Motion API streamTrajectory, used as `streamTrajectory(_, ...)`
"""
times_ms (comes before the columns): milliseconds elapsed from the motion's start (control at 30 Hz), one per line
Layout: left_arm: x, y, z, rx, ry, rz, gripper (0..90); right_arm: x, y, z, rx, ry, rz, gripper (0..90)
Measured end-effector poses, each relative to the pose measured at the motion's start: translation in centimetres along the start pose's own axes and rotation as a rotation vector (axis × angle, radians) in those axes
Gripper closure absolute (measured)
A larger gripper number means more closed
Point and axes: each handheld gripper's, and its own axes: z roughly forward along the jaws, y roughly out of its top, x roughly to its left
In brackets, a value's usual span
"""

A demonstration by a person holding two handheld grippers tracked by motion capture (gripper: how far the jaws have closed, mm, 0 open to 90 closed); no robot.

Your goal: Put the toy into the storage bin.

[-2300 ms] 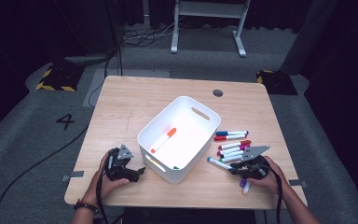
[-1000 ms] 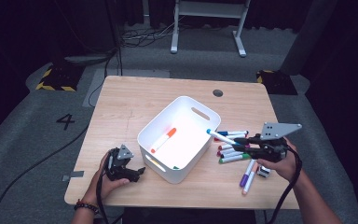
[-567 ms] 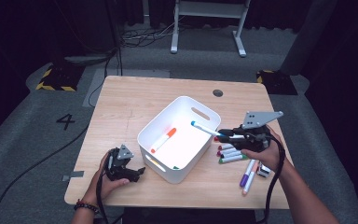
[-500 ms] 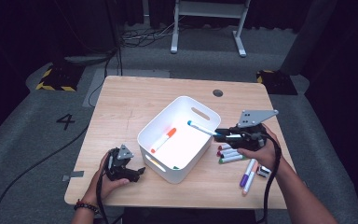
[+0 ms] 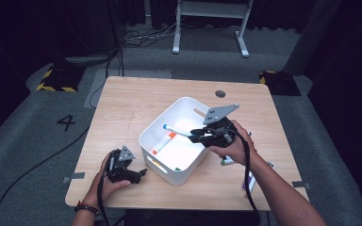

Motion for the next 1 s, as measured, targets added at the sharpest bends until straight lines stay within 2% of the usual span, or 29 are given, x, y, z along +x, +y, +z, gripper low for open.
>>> streamTrajectory(100,0.0,0.0,0.0,0.0,0.0,0.0,8.1,0.2,0.5,0.9,0.03,0.001,-0.007,74.6)
streamTrajectory(133,0.0,0.0,0.0,0.0,0.0,0.0,8.0,0.4,1.0,1.8,0.058,0.002,-0.003,74.6)
streamTrajectory(200,0.0,0.0,0.0,0.0,0.0,0.0,8.0,0.5,1.3,2.6,0.08,-0.005,-0.008,74.6)
streamTrajectory(300,0.0,0.0,0.0,0.0,0.0,0.0,8.0,0.6,1.7,3.6,0.111,-0.011,0.003,74.6)
streamTrajectory(367,0.0,0.0,0.0,0.0,0.0,0.0,8.0,0.7,1.9,4.3,0.139,-0.014,0.008,74.6)
streamTrajectory(433,0.0,0.0,0.0,0.0,0.0,0.0,8.0,1.0,2.0,5.0,0.174,-0.017,-0.007,74.6)
streamTrajectory(500,0.0,0.0,0.0,0.002,0.0,0.002,8.0,1.2,2.1,5.3,0.18,-0.012,-0.004,74.5)
streamTrajectory(533,0.0,0.0,0.0,0.002,0.0,0.002,8.0,1.4,2.1,6.0,0.207,-0.005,0.005,74.6)
streamTrajectory(567,0.0,0.0,0.0,0.002,0.0,0.002,8.1,1.4,2.1,6.0,0.207,-0.005,0.005,74.6)
streamTrajectory(600,0.0,0.0,0.0,0.002,0.0,0.002,8.0,1.4,2.2,6.8,0.22,-0.007,-0.027,74.5)
streamTrajectory(633,0.0,0.0,0.0,0.003,-0.001,0.003,8.1,1.5,2.2,7.1,0.235,-0.004,-0.033,74.5)
streamTrajectory(700,0.0,0.0,0.0,0.003,-0.001,0.003,8.0,1.6,2.4,7.4,0.251,-0.004,-0.015,74.5)
streamTrajectory(800,0.0,0.0,-0.1,0.01,-0.002,-0.006,8.0,2.0,2.8,7.9,0.294,0.025,-0.002,74.5)
streamTrajectory(1000,0.0,0.0,0.0,0.001,0.0,0.002,8.1,2.9,2.7,8.9,0.358,0.046,-0.028,74.4)
